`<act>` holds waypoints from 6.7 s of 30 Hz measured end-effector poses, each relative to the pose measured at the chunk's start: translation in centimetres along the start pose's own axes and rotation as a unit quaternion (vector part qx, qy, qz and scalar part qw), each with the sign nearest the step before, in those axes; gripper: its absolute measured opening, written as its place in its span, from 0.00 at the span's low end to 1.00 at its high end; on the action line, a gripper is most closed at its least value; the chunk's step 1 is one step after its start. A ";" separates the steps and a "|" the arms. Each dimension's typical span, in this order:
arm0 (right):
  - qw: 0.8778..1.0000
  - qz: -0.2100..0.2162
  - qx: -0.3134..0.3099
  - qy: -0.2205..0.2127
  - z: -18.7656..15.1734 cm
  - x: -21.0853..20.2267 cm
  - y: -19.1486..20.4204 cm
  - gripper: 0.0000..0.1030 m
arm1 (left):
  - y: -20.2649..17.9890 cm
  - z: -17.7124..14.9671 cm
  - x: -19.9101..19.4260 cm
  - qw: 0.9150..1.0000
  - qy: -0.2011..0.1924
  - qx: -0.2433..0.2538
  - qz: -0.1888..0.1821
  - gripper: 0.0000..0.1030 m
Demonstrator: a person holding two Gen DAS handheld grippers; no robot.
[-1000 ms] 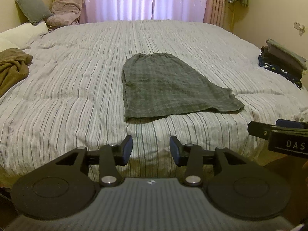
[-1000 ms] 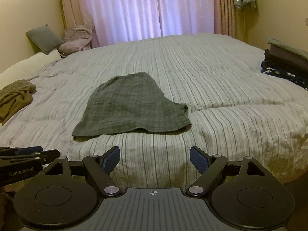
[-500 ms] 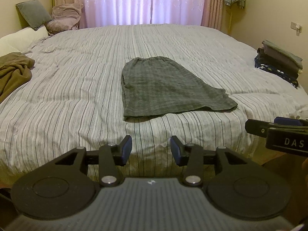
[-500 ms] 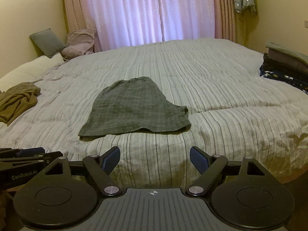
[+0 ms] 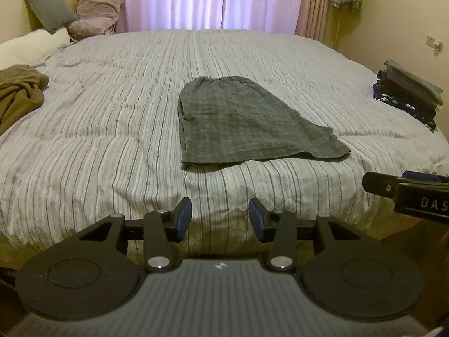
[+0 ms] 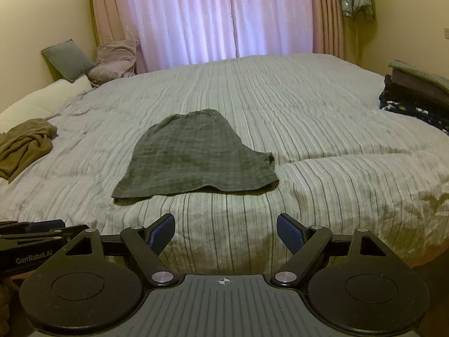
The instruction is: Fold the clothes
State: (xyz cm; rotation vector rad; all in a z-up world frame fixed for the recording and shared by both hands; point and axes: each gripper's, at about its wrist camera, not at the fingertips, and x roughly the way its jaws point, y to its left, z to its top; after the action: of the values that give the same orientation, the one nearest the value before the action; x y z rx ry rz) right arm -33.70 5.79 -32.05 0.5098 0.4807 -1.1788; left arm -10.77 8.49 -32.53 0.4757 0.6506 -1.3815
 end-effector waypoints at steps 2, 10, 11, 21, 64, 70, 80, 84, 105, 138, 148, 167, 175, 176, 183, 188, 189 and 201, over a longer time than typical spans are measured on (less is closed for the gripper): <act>1.000 0.001 0.001 0.005 0.0 0.7 -0.3 0.80 | 0.4 0.0 0.8 1.000 0.004 -0.008 -0.009 0.39; 0.997 0.020 0.066 0.037 -1.3 4.9 -5.3 0.80 | 5.3 -0.1 4.9 0.992 0.004 -0.103 -0.067 0.34; 0.995 0.034 0.087 0.036 -1.2 5.4 -6.6 0.80 | 6.1 0.2 5.5 0.990 0.003 -0.120 -0.074 0.33; 0.942 0.207 0.261 0.026 4.7 10.8 -17.1 0.80 | 11.5 6.0 13.9 0.967 0.022 -0.211 -0.139 0.35; 0.884 0.329 0.283 0.177 6.9 20.8 -20.0 0.06 | 15.9 4.7 20.8 0.895 0.074 -0.307 -0.315 0.02; 0.883 0.332 0.293 0.156 5.9 15.9 -19.9 0.05 | 16.0 4.8 16.9 0.892 0.050 -0.298 -0.335 0.02; 0.867 0.340 0.331 0.150 1.0 7.7 -19.8 0.05 | 16.4 -3.4 10.5 0.871 0.065 -0.345 -0.344 0.02; 0.864 0.331 0.342 0.165 -0.4 6.8 -20.0 0.05 | 16.8 -4.4 10.2 0.865 0.074 -0.360 -0.341 0.02; 0.830 0.291 0.451 0.154 13.9 25.9 -21.8 0.47 | 22.9 11.4 28.0 0.794 0.080 -0.518 -0.307 0.29; 0.938 0.248 0.242 0.016 15.1 26.4 -20.2 0.02 | 18.1 16.7 26.2 0.932 -0.044 -0.228 -0.279 0.01; 0.963 0.180 0.195 0.049 14.4 27.6 -17.8 0.02 | 17.3 15.4 29.3 0.953 0.009 -0.208 -0.219 0.06; 0.989 0.140 -0.049 -0.008 13.3 23.1 -3.7 0.39 | 8.4 17.5 22.3 0.974 -0.041 -0.088 -0.205 0.12; 0.993 0.086 -0.077 0.011 10.6 29.4 -1.0 0.39 | 8.8 14.2 28.5 0.988 -0.031 -0.073 -0.133 0.03; 0.994 0.092 -0.062 0.017 10.5 29.8 -1.4 0.39 | 9.0 14.0 28.9 0.987 -0.030 -0.078 -0.136 0.03; 0.994 0.105 0.032 0.019 12.1 29.3 -4.0 0.39 | 10.0 15.0 27.6 0.984 -0.041 -0.096 -0.146 0.02; 0.998 0.064 -0.010 -0.014 13.0 26.4 -4.4 0.39 | 9.8 15.7 25.6 0.982 -0.060 -0.079 -0.162 0.05; 0.998 0.057 -0.023 -0.007 13.0 26.6 -4.3 0.39 | 9.3 15.7 26.0 0.986 -0.055 -0.060 -0.147 0.07; 0.999 0.042 0.007 -0.027 11.7 22.1 -5.7 0.39 | 12.0 14.0 20.8 0.986 -0.078 -0.110 -0.101 0.07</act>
State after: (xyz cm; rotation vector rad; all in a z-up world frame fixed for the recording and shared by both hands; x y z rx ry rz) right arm -31.31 -19.28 -36.75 0.5044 0.4000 -1.1141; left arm 4.34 -14.40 -36.90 0.1259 0.7274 -1.4998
